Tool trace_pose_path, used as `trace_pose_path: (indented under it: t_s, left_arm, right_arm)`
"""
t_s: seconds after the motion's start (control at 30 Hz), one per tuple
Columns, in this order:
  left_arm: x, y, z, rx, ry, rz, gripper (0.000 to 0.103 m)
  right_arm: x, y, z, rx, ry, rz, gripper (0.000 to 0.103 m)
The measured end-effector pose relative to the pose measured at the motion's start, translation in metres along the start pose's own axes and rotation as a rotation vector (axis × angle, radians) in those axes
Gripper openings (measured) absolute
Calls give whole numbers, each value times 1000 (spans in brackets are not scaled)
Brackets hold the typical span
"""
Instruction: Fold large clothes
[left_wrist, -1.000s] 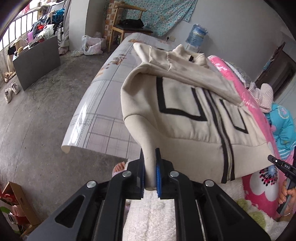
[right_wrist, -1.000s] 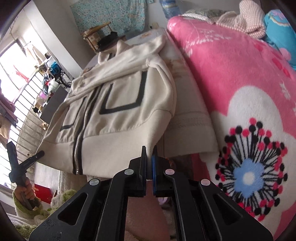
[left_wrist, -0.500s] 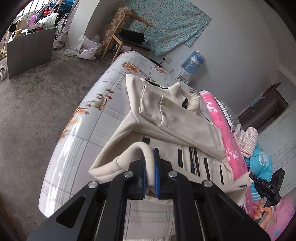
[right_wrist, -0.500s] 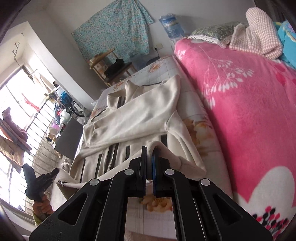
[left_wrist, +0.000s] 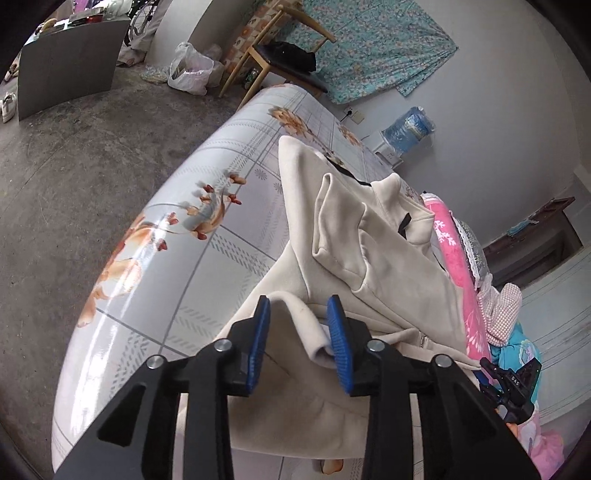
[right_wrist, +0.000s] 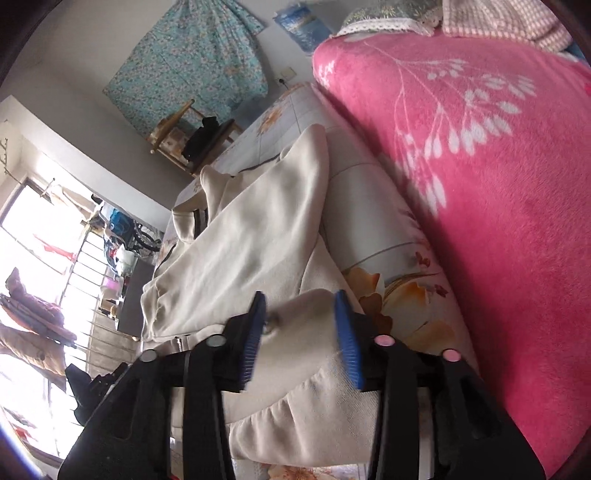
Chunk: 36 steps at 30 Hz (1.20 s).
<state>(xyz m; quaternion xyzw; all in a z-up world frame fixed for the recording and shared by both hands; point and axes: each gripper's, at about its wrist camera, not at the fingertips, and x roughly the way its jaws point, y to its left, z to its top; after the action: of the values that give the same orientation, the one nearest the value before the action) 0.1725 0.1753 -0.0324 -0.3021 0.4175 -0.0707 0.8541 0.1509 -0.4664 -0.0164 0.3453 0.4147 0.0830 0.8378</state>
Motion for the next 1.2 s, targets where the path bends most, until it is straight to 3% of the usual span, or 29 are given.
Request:
trace_pose_path:
  t_s: [0.13,0.43,0.7,0.93,1.17,1.2]
  left_arm:
    - [-25,5,-13,15,-19,11,40]
    - [-36,23,-61,-42,31,25,40]
    - [-53,5,-72,-7,-57,153,40]
    - [-40,25,-81,-112,19,73,41]
    - [-30,33,-73,-222,-38,25,41]
    - [-29,33,-73,-227,-47,28,41]
  right_arm:
    - [-31,7,-13,-99,-41,-75,61]
    - [-33,3,-63,-240,65,-189,61]
    - [-24,12,-63,-315,30,-241,53]
    - [-23,5,-53,-266,17,-202,53]
    - [-18,1,-46,-242,12,-175,54]
    - [-16,4,-46,-260,8,-189,49]
